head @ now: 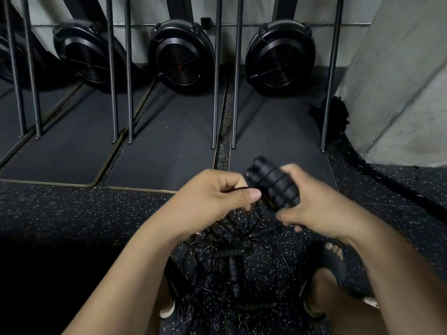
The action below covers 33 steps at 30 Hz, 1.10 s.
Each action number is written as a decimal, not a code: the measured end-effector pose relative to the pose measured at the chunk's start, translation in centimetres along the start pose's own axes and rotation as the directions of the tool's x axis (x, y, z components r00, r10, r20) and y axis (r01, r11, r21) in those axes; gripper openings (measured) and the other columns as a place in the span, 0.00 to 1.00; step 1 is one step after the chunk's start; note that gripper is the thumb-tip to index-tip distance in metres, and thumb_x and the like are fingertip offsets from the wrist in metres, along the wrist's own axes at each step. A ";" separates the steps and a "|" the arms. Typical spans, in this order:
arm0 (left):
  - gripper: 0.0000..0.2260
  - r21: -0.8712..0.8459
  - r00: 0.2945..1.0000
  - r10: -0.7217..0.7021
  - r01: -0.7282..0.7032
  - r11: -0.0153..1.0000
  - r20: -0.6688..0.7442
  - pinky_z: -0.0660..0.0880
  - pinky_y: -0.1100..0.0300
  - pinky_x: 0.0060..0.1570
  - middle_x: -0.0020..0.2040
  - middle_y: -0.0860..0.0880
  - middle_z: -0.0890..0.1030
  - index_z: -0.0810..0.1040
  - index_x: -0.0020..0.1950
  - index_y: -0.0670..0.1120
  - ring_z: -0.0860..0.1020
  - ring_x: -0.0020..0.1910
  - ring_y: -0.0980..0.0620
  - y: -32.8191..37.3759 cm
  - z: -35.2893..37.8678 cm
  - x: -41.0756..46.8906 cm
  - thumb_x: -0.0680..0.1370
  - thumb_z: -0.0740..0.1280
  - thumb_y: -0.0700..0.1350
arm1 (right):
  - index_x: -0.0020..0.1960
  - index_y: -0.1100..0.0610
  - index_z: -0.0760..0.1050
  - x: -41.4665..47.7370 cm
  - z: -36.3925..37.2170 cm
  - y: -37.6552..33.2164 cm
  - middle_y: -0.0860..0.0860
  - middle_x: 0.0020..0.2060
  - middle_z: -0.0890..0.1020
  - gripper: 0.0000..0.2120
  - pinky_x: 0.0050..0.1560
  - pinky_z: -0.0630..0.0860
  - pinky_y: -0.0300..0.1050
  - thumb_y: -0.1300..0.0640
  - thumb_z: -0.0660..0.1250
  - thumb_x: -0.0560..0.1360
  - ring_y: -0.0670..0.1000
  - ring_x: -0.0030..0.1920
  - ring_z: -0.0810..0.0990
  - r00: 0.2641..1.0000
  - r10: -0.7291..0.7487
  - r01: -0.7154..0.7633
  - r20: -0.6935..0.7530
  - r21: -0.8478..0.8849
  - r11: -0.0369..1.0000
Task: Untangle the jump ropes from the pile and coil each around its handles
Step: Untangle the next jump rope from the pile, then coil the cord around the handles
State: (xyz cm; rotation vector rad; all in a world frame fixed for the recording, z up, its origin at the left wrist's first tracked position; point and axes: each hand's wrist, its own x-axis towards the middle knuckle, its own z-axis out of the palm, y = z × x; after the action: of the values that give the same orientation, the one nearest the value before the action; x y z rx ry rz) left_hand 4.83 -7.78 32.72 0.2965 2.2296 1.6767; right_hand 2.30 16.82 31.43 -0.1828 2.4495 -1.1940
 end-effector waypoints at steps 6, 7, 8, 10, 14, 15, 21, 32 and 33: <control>0.12 0.084 0.999 0.045 -0.044 0.996 -0.013 0.68 0.55 0.42 0.35 0.41 0.78 0.86 0.41 0.48 0.72 0.36 0.52 -0.2 -0.2 0.1 0.71 0.79 0.57 | 0.63 0.54 0.74 -2.4 0.6 -2.8 0.55 0.38 0.87 0.21 0.32 0.80 0.43 0.68 0.75 0.75 0.45 0.33 0.83 0.803 0.117 0.027 0.584 -0.231 0.973; 0.12 0.077 0.999 0.054 -0.053 0.996 -0.008 0.69 0.56 0.43 0.36 0.41 0.79 0.86 0.41 0.49 0.73 0.37 0.53 -0.5 -0.4 0.1 0.71 0.81 0.56 | 0.62 0.56 0.74 -3.0 0.0 -3.6 0.55 0.37 0.86 0.19 0.32 0.79 0.40 0.67 0.75 0.76 0.44 0.32 0.82 0.771 0.112 0.032 0.627 -0.215 0.976; 0.12 0.060 0.998 0.066 -0.066 0.996 -0.002 0.70 0.57 0.42 0.36 0.44 0.79 0.86 0.40 0.49 0.73 0.37 0.54 -0.7 -0.6 0.2 0.71 0.82 0.55 | 0.62 0.58 0.74 -3.5 -0.6 -4.4 0.54 0.37 0.86 0.18 0.31 0.78 0.38 0.67 0.76 0.77 0.44 0.32 0.82 0.752 0.088 0.031 0.654 -0.168 0.985; 0.08 -0.059 0.998 0.069 -0.069 0.996 -0.008 0.70 0.65 0.39 0.35 0.49 0.78 0.84 0.39 0.48 0.73 0.35 0.56 -1.1 -0.6 0.3 0.75 0.79 0.48 | 0.64 0.60 0.73 -4.7 -1.9 -5.5 0.51 0.35 0.85 0.19 0.30 0.77 0.36 0.70 0.75 0.77 0.42 0.31 0.82 0.751 -0.009 0.020 0.660 -0.010 1.000; 0.11 -0.200 0.999 0.037 -0.044 0.979 -0.039 0.63 0.60 0.33 0.33 0.46 0.68 0.81 0.40 0.47 0.64 0.32 0.49 -0.7 0.5 0.5 0.82 0.69 0.42 | 0.63 0.59 0.75 -5.4 -2.8 -5.8 0.54 0.47 0.88 0.24 0.32 0.79 0.44 0.74 0.77 0.72 0.50 0.35 0.82 0.893 -0.225 0.059 0.389 0.395 0.917; 0.13 -0.208 0.999 0.031 -0.038 0.977 -0.040 0.58 0.58 0.33 0.33 0.46 0.62 0.82 0.41 0.47 0.59 0.33 0.48 -0.6 0.7 0.5 0.84 0.69 0.48 | 0.64 0.60 0.74 -4.9 -2.7 -5.5 0.56 0.50 0.87 0.26 0.32 0.78 0.47 0.72 0.78 0.71 0.53 0.36 0.82 0.938 -0.224 0.075 0.264 0.477 0.876; 0.17 0.016 0.997 -0.036 0.037 0.999 -0.062 0.57 0.56 0.32 0.30 0.49 0.62 0.84 0.46 0.47 0.58 0.29 0.49 -0.5 1.1 0.5 0.85 0.66 0.57 | 0.63 0.50 0.69 -1.7 -1.8 -2.6 0.59 0.48 0.87 0.29 0.36 0.81 0.53 0.65 0.82 0.72 0.58 0.38 0.86 0.976 -0.014 0.105 -0.219 0.415 0.904; 0.20 0.038 0.988 0.071 -0.067 0.997 -0.138 0.63 0.60 0.35 0.30 0.51 0.70 0.80 0.36 0.45 0.65 0.32 0.52 -0.5 -0.2 0.0 0.79 0.75 0.58 | 0.65 0.58 0.72 -2.9 -1.1 -2.4 0.60 0.52 0.87 0.25 0.35 0.80 0.49 0.65 0.81 0.74 0.54 0.41 0.86 0.808 0.012 -0.050 0.589 0.048 0.998; 0.20 0.009 0.988 0.085 -0.084 0.996 -0.132 0.63 0.62 0.34 0.30 0.52 0.70 0.79 0.37 0.43 0.65 0.31 0.54 -0.6 -0.3 0.0 0.78 0.76 0.58 | 0.66 0.59 0.72 -3.2 -1.6 -2.8 0.59 0.53 0.87 0.25 0.36 0.80 0.48 0.66 0.80 0.75 0.54 0.42 0.85 0.775 -0.032 -0.032 0.632 0.090 0.995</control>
State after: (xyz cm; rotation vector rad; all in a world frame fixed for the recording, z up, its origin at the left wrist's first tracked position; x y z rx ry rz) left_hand 4.71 -8.20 32.17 0.2928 2.3461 1.7840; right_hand 4.37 17.09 35.46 -0.4748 1.7908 -1.0263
